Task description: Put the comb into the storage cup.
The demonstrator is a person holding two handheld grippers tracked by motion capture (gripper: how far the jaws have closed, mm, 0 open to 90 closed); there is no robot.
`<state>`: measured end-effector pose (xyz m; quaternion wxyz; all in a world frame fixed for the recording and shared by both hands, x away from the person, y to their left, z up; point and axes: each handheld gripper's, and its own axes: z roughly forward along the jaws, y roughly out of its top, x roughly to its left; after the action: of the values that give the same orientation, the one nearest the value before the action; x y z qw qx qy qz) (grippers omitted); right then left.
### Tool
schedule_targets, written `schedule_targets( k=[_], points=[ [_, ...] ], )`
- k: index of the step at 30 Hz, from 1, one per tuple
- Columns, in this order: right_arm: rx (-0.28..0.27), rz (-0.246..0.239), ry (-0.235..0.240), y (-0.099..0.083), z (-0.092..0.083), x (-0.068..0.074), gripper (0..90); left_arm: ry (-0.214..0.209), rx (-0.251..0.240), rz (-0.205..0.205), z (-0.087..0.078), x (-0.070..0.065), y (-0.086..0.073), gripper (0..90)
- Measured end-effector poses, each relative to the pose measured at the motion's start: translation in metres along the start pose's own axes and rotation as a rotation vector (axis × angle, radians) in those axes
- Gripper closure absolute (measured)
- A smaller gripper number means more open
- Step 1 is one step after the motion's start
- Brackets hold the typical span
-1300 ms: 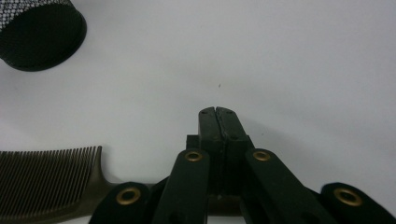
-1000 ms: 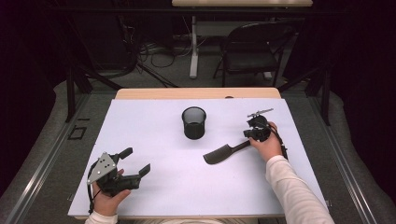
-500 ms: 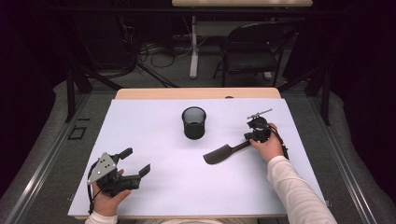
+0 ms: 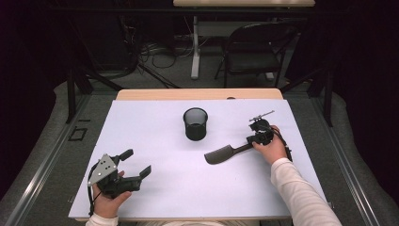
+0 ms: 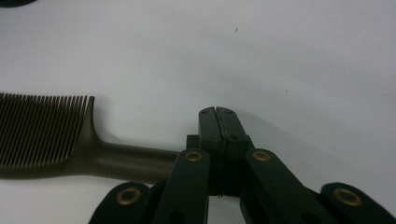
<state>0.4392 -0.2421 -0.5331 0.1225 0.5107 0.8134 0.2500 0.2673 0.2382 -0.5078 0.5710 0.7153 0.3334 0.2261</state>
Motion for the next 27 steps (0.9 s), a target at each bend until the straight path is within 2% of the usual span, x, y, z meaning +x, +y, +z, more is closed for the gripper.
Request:
schedule_targets(
  k=[9,24,27],
  points=[
    [0.011,-0.011,0.022,-0.003,-0.005,0.003,90.0,0.004,0.001,-0.002,0.0,0.001,0.0,9.8],
    [0.019,-0.02,0.03,-0.015,-0.011,0.005,90.0,0.006,0.003,0.002,0.0,0.001,0.0,9.8],
    [0.026,-0.034,0.031,-0.017,-0.013,0.007,90.0,0.007,0.002,-0.001,0.0,0.0,0.0,9.8]
  ],
)
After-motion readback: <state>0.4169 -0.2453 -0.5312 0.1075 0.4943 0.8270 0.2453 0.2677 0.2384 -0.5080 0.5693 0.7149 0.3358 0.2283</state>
